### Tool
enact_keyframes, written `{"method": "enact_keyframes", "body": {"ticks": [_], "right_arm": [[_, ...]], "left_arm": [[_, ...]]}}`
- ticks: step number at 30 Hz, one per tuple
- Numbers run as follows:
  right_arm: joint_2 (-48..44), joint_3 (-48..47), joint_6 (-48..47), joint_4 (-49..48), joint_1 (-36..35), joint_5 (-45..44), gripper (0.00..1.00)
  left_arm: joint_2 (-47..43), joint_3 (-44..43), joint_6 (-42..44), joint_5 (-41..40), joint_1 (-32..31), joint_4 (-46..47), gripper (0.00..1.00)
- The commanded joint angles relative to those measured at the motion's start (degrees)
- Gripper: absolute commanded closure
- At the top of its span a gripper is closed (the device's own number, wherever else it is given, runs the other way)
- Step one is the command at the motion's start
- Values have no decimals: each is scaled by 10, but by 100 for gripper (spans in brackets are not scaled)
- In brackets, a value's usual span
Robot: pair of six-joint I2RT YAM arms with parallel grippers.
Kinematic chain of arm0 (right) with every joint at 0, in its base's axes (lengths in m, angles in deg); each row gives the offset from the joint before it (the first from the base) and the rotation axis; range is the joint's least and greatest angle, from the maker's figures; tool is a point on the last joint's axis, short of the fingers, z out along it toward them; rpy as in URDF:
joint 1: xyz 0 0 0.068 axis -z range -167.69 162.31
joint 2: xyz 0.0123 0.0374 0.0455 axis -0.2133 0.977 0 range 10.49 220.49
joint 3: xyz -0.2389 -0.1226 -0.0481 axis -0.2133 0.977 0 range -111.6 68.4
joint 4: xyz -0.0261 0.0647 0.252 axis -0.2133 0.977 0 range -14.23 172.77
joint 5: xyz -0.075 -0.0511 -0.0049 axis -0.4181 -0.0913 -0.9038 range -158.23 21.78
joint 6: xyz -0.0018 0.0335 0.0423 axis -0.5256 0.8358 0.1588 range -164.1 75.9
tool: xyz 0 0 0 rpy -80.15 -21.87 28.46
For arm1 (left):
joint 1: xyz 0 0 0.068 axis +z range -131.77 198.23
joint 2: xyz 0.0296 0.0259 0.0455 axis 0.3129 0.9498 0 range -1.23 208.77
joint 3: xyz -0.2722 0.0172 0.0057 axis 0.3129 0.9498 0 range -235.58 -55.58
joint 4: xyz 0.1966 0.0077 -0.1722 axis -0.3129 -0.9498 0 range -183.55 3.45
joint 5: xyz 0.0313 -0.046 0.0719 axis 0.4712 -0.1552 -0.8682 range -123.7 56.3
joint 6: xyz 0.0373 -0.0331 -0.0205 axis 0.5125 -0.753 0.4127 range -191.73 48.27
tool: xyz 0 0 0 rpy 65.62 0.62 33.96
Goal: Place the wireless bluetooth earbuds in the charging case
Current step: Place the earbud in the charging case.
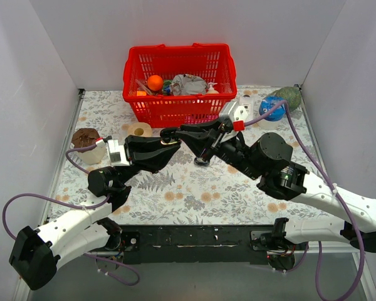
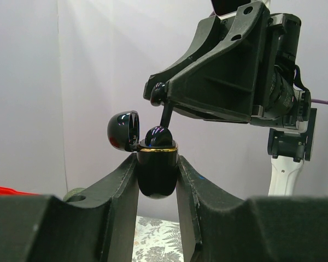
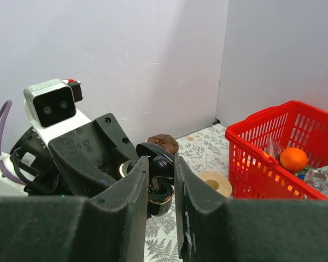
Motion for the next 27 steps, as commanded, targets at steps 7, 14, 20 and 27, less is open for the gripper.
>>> {"method": "enact_keyframes", "body": {"ticks": [7,14,20,27], "right_arm": [[2,-14,-13,-32,-5,-17,99],[2,-8,-17,-30,-5,-19,99],[4,-3,-14,-28,-6,-16,99],[9,-5,-7,-19,-6,-9,99]], "left_arm": [[-16,-21,-1,-10,-1,6,100],[-16,-26,-4,-9,-1,6,100],[-15,-26,-6,-10,-1,7,100],[-13,-29,-7,-10,-1,6,100]]}}
